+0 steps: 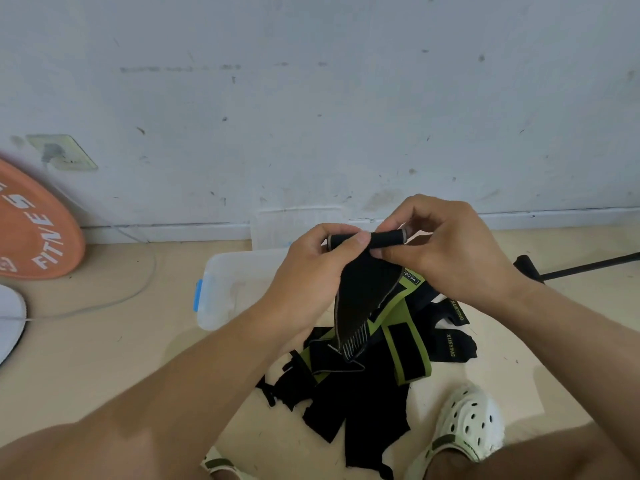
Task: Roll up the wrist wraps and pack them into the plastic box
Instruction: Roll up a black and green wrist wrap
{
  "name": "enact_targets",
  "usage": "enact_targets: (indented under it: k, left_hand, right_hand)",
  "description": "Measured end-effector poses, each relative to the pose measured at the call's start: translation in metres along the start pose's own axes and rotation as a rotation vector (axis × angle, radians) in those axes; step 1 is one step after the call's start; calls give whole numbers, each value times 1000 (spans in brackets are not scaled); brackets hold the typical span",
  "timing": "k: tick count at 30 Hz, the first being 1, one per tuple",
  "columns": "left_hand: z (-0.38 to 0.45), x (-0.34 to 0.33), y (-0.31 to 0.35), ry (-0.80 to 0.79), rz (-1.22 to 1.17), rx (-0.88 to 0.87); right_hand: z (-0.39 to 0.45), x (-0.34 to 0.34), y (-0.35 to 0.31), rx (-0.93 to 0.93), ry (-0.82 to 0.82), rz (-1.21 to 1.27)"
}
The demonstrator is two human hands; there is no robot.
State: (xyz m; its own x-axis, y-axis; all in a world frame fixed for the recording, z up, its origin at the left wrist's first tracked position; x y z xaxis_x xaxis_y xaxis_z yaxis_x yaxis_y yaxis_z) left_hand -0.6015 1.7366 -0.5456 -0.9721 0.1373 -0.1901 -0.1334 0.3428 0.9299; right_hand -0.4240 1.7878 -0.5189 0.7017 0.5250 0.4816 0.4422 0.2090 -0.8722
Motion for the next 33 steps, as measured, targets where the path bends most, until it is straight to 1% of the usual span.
enact_targets:
  k: [3, 6, 13, 16, 18, 21, 23, 25, 28, 30, 33]
  left_hand:
    - [0, 3, 2, 18, 32, -27]
    - [-2, 5, 2, 32, 129, -89]
    - [-5, 1, 3, 22, 167, -144]
    - [-4, 0, 4, 21, 179, -127]
    - [-5, -2, 5, -4, 197, -84]
    - [-7, -5, 6, -16, 324, -27]
    - [-8, -5, 6, -17, 349, -16]
    - [-7, -5, 5, -18, 266, 5]
    - [-5, -4, 4, -2, 111, 77]
    - [-5, -4, 6, 5, 28, 89]
    - [-4, -3, 11, 10, -79, 79]
  right_hand:
    - [-1, 5, -3, -50, -85, 88]
    - [-1, 9, -4, -85, -104, 178]
    - [-2, 4, -3, -56, -144, 115]
    - [-1, 2, -1, -45, -162, 114]
    - [-1, 2, 2, -44, -182, 101]
    - [-1, -2, 1, -51, -185, 68]
    - [-2, -5, 0, -45, -173, 49]
    - [-3, -6, -2, -37, -134, 54]
    - [-3, -8, -4, -28, -50, 143]
    - [-3, -8, -4, -21, -9, 175]
    - [-2, -5, -5, -38, -40, 231]
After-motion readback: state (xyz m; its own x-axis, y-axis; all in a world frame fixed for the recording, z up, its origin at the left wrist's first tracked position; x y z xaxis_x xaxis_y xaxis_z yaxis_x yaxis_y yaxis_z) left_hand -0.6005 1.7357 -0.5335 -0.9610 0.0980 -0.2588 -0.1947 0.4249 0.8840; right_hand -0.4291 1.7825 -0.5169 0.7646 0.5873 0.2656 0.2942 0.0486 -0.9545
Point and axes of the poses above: each hand's wrist, its own z-axis towards the middle knuckle, its own x-axis out of the back of the hand, y = z × x, the point moved 1 cm from there along z, towards the middle knuckle, and after that the axes turned 15 degrees about -y, right-handed, at the moved point
